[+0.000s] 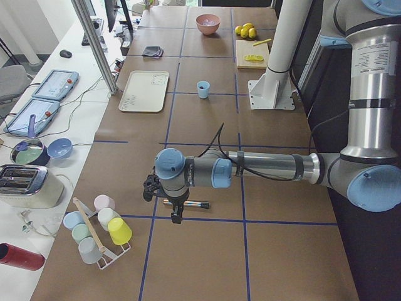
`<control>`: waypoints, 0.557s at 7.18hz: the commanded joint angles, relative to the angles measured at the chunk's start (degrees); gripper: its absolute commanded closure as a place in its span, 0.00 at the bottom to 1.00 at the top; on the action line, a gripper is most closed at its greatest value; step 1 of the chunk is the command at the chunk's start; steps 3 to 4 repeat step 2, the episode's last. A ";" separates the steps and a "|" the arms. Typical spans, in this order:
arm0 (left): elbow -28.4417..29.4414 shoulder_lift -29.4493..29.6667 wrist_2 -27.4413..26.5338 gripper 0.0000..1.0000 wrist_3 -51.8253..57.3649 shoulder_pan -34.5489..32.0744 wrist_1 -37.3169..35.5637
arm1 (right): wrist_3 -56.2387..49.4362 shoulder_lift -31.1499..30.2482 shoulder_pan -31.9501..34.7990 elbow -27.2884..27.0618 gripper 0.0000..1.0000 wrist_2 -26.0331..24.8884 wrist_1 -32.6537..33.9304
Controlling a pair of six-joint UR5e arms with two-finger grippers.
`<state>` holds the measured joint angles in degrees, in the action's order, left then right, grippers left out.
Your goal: Mash ice and strawberries in cup
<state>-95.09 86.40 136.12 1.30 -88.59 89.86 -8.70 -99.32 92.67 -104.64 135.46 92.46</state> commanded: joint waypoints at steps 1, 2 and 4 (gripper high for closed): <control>-0.09 0.00 -0.07 0.00 -0.07 0.00 -0.04 | 0.00 0.00 -0.03 0.05 0.00 -0.02 0.00; -0.18 0.00 -0.07 0.00 -0.07 0.00 -0.04 | 0.00 0.00 -0.03 0.05 0.00 0.06 0.00; -0.18 0.00 -0.07 0.00 -0.07 0.00 -0.04 | 0.00 0.00 -0.03 0.05 0.00 0.06 0.00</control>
